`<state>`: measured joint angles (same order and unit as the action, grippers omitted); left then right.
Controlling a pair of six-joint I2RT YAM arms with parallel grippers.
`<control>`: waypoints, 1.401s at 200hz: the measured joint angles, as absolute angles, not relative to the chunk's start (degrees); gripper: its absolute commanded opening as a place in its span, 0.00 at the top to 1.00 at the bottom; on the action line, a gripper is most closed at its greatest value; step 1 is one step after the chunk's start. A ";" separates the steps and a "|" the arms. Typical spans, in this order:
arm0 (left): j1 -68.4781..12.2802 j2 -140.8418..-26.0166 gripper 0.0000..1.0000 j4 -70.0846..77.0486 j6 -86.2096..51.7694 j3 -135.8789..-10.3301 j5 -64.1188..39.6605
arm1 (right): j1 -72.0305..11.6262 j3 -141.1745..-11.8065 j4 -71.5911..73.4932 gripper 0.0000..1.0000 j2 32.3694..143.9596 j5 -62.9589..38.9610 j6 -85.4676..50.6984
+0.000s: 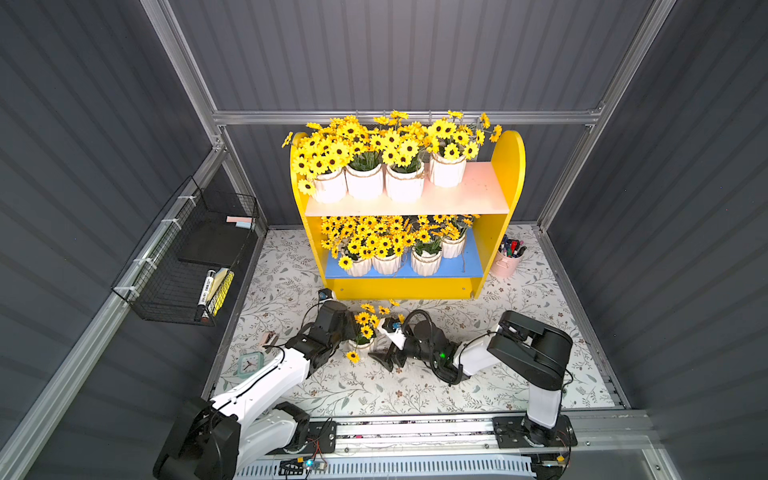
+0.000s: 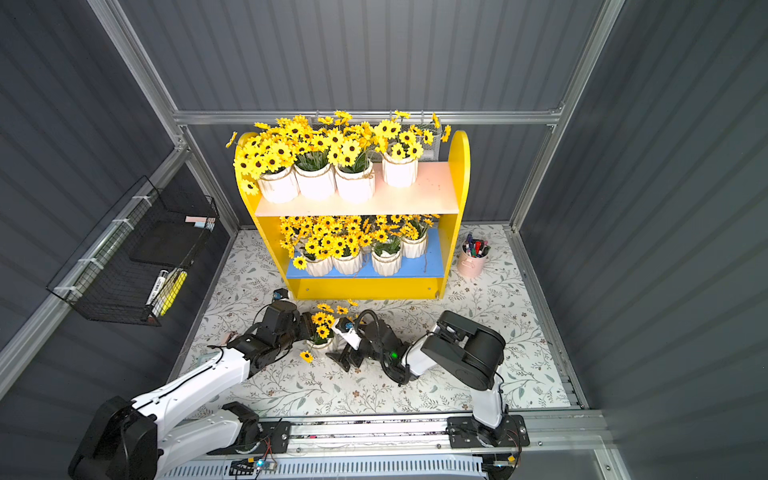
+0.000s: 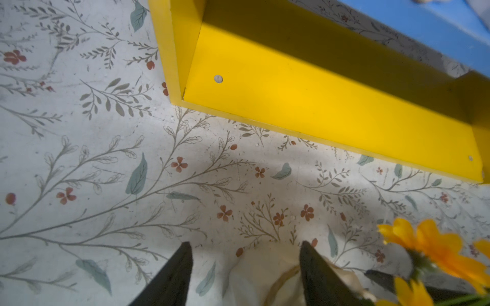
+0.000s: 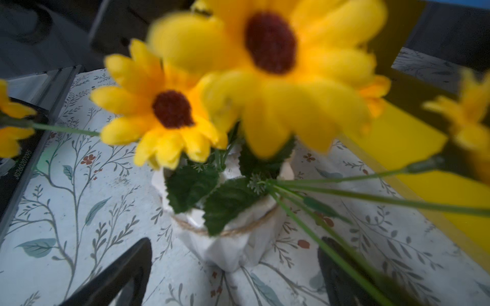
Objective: Take the sunflower pots off the shelves
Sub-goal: Place the sunflower pot at the center of the board.
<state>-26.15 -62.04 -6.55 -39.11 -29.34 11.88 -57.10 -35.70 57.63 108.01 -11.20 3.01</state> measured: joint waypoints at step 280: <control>-26.15 -47.97 0.01 -31.35 -22.83 -53.67 24.47 | -54.81 -46.50 32.45 0.01 104.55 -7.94 0.64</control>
<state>-26.15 -47.97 -31.35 -22.83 -53.67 24.47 -54.81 -46.50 32.45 104.55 -7.94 0.64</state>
